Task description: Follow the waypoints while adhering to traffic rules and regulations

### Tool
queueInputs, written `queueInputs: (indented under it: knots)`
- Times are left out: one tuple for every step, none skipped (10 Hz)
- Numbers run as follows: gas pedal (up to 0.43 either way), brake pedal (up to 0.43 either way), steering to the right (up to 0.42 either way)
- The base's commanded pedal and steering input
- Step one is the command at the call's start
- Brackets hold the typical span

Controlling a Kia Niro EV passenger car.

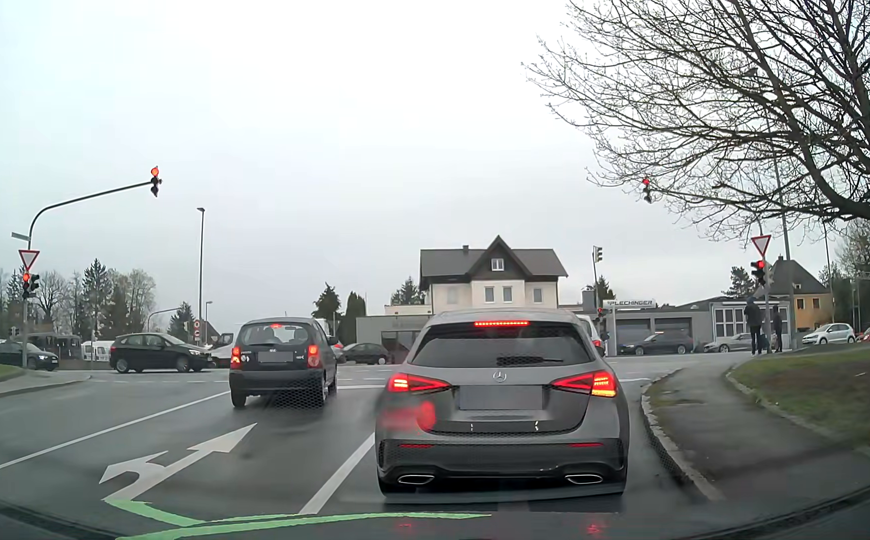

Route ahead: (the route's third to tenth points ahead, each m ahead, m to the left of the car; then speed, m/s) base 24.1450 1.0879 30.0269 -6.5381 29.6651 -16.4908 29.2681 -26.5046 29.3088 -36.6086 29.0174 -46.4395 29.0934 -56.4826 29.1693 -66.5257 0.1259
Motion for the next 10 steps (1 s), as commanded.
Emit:
queueInputs:
  knots:
    - [0.000,0.195,0.161]
    - [0.000,0.195,0.161]
    - [0.000,0.201,0.160]
    - [0.000,0.232,0.161]
    - [0.000,0.287,0.160]
    - [0.000,0.360,0.160]
    - [0.000,0.415,0.161]
    - [0.000,0.433,0.160]
    - [0.000,0.439,0.161]
    - [0.000,0.445,0.161]
